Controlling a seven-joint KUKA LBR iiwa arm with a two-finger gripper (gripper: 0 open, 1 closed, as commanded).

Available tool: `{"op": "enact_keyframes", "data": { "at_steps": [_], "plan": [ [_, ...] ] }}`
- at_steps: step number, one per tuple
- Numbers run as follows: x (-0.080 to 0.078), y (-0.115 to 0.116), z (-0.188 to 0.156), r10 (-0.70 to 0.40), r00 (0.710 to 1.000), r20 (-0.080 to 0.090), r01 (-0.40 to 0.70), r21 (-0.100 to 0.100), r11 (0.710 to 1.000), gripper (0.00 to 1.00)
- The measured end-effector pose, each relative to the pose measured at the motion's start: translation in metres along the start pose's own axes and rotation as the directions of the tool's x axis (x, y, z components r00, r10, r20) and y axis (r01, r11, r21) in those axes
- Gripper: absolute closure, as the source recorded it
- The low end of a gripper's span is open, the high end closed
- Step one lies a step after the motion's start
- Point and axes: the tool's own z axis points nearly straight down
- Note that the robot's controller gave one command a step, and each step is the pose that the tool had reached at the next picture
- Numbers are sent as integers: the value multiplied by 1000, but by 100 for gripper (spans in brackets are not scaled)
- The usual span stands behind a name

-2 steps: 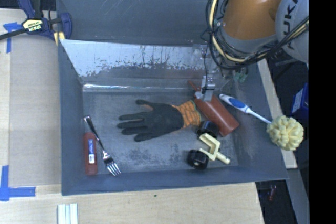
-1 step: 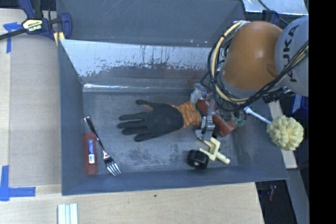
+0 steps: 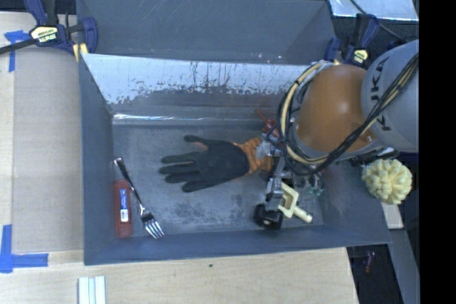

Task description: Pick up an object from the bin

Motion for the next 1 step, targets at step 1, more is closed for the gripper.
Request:
{"op": "enact_keyframes", "data": {
  "at_steps": [1],
  "plan": [
    [8, -1, 32, -33, 999, -11, 33, 0, 999, 0]
  ]
}}
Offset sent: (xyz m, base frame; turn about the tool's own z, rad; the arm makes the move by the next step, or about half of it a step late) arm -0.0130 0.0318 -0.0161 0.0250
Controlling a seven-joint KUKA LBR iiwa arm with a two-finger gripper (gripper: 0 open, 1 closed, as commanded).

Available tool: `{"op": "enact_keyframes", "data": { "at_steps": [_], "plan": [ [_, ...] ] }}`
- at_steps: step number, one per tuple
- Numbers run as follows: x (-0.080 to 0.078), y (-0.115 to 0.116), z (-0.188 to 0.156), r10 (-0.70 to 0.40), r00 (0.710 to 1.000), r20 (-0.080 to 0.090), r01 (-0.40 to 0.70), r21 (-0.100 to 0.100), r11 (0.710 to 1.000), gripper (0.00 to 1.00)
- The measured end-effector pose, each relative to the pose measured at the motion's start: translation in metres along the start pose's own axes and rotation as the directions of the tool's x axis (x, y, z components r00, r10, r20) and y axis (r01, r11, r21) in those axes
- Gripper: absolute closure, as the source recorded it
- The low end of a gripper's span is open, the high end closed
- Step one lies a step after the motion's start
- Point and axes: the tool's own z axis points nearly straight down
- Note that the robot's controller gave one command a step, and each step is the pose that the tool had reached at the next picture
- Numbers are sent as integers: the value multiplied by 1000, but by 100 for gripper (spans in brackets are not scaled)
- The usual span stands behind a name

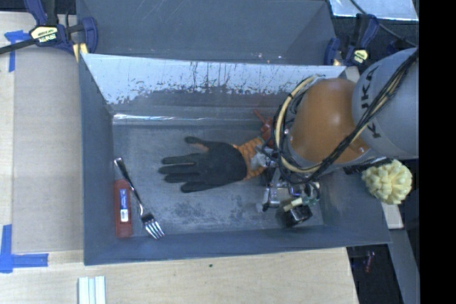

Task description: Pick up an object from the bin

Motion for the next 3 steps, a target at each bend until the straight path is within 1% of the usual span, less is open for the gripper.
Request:
{"op": "enact_keyframes", "data": {
  "at_steps": [1, 2, 3],
  "plan": [
    [5, 27, -14, 55, 998, 5, -55, 0, 999, 0],
    [-18, 45, -17, 37, 999, 5, -37, 1, 999, 0],
    [-26, 50, -18, 28, 1000, 6, -28, 1, 1000, 0]
  ]
}}
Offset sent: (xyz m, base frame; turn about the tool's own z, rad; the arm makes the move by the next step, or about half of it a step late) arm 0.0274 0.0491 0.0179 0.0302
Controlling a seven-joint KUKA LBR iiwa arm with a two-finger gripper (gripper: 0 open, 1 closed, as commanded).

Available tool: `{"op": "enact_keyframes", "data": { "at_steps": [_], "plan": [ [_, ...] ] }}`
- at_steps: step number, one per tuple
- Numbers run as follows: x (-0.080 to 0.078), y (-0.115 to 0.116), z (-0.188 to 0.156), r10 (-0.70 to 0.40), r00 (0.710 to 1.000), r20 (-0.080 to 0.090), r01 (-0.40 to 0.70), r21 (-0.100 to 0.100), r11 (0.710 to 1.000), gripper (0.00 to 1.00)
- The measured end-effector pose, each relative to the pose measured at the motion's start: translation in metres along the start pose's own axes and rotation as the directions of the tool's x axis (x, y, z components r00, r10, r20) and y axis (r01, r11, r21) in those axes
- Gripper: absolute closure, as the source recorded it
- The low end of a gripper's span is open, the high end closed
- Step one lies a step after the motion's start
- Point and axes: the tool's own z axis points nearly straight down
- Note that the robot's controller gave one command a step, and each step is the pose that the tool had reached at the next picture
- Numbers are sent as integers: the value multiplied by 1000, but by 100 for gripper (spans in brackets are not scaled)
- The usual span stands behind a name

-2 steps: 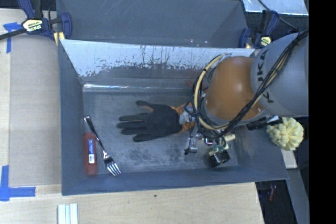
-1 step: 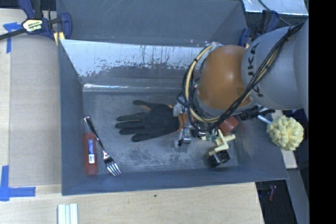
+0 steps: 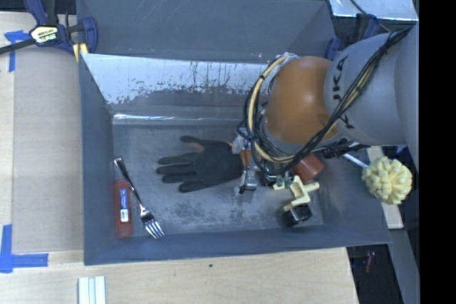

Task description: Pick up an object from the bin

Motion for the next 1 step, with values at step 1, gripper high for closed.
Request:
{"op": "enact_keyframes", "data": {
  "at_steps": [1],
  "plan": [
    [-12, -10, 4, 22, 1000, -1, -22, -2, 1000, 0]
  ]
}}
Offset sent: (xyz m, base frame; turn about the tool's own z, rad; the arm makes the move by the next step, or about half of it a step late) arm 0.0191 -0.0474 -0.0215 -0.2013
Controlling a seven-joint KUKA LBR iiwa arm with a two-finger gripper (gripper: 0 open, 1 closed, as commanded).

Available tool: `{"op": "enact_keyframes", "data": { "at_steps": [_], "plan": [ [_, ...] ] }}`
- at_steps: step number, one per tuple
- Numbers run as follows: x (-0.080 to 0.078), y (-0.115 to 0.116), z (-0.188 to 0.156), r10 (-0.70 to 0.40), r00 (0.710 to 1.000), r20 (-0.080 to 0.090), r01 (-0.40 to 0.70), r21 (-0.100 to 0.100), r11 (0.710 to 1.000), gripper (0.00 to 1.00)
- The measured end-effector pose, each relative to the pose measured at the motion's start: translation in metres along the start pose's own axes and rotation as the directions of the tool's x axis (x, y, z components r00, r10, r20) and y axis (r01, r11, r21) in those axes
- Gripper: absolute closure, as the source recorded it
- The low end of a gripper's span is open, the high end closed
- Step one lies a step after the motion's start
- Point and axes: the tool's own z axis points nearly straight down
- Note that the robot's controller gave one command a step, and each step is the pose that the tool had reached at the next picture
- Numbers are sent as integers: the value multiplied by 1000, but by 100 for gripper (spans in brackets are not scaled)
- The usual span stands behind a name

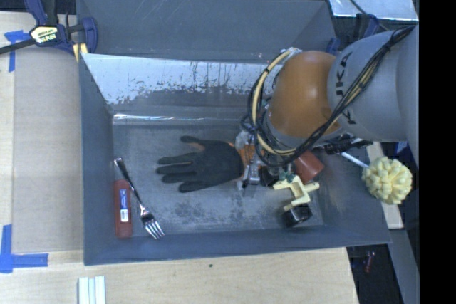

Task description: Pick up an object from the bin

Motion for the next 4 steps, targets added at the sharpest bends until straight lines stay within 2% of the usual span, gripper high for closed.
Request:
{"op": "enact_keyframes", "data": {
  "at_steps": [1, 4],
  "plan": [
    [-13, -37, 17, -220, 976, 4, 220, 1, 976, 100],
    [-15, -35, 17, -230, 973, 8, 230, 2, 973, 100]
  ]
}}
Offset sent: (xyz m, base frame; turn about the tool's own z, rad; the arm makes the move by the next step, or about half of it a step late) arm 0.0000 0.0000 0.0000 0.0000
